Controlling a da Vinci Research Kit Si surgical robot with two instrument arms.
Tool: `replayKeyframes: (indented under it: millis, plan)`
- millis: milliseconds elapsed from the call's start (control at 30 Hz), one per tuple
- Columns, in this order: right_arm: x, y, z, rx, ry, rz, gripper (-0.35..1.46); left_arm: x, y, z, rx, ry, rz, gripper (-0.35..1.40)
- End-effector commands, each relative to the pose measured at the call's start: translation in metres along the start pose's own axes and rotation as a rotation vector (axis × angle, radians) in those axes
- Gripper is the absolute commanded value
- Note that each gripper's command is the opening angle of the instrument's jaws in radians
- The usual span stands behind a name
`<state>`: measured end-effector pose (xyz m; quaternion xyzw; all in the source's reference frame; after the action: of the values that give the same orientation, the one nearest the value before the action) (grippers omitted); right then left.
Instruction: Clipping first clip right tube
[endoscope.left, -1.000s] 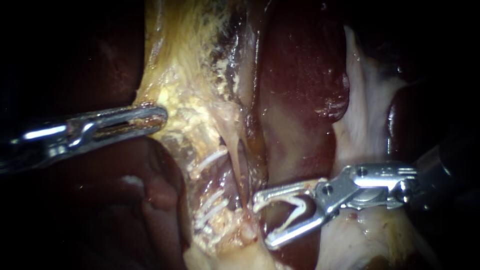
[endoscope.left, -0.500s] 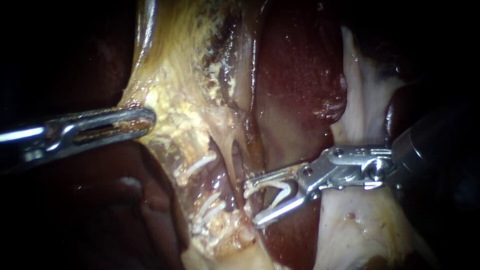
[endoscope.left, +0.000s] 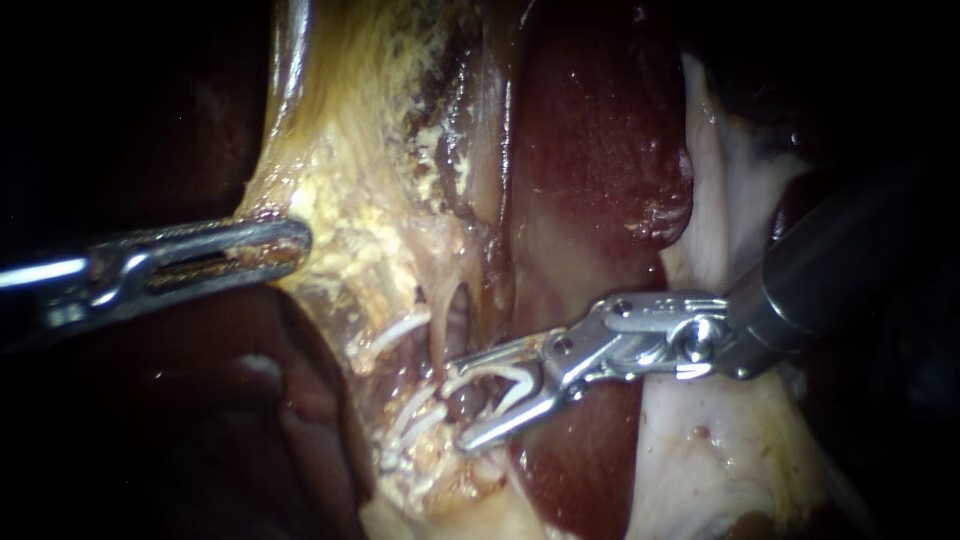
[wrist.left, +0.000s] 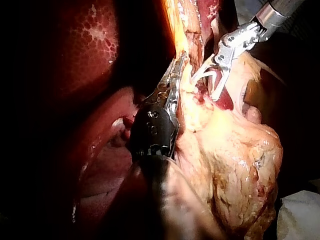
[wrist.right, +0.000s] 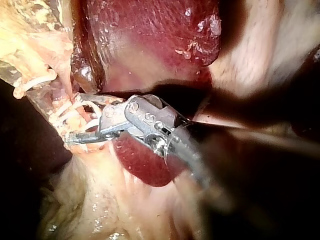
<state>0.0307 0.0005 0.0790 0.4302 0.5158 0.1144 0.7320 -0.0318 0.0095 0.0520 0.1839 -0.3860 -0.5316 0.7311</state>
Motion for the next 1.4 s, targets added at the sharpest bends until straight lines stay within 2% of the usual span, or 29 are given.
replayKeyframes:
  millis: [33, 100, 167, 300, 367, 533, 600, 833, 933, 1033, 1167, 1300, 1400]
  plan:
    - [0.0, -0.0001, 0.0, 0.01, 0.002, -0.005, 0.54, 0.0, 0.0, 0.0, 0.0, 0.0, 0.0, -0.35]
    - [0.0, -0.0002, 0.0, 0.03, 0.004, -0.006, 0.54, 0.0, 0.0, 0.0, 0.0, 0.0, 0.0, -0.35]
    - [0.0001, -0.0002, 0.0001, 0.019, 0.008, -0.004, 0.53, 0.0, 0.0, 0.0, 0.0, 0.0, 0.0, -0.35]
    - [-0.0001, 0.0001, -0.001, -0.025, 0.024, 0.01, 0.53, 0.0, 0.0, 0.0, 0.0, 0.0, 0.0, -0.35]
    - [0.0001, 0.0003, -0.0023, -0.073, 0.042, 0.017, 0.53, 0.0, -0.0001, -0.0001, -0.001, 0.0, 0.0, -0.35]
    - [0.0007, 0.0009, -0.0042, -0.122, 0.025, 0.039, 0.53, 0.0, -0.0002, -0.0001, -0.001, 0.0, -0.001, -0.35]
    - [0.0006, 0.0012, -0.0042, -0.133, 0.025, 0.041, 0.53, 0.0, -0.0002, -0.0001, -0.001, 0.0, -0.001, -0.35]
    - [0.0, 0.0018, -0.0019, -0.111, 0.014, 0.035, 0.54, 0.0, -0.0002, -0.0002, -0.001, 0.0, -0.001, -0.35]
    - [0.0001, 0.0018, -0.0009, -0.079, -0.001, 0.033, 0.54, 0.0, -0.0002, -0.0002, -0.001, 0.0, -0.001, -0.35]
    - [0.0004, 0.0013, -0.0003, -0.025, 0.015, 0.027, 0.55, 0.0, -0.0002, -0.0002, -0.001, 0.0, -0.001, -0.35]
    - [0.0008, -0.0004, 0.0002, 0.097, 0.061, 0.004, 0.53, 0.0, -0.0002, -0.0002, -0.001, 0.0, -0.001, -0.35]
    - [0.0011, -0.0019, 0.0005, 0.178, 0.081, -0.002, 0.53, 0.0, -0.0002, -0.0002, -0.001, 0.0, -0.001, -0.35]
    - [0.0013, -0.0025, 0.0007, 0.217, 0.087, 0.003, 0.52, 0.0, -0.0002, -0.0002, -0.001, 0.0, -0.001, -0.35]
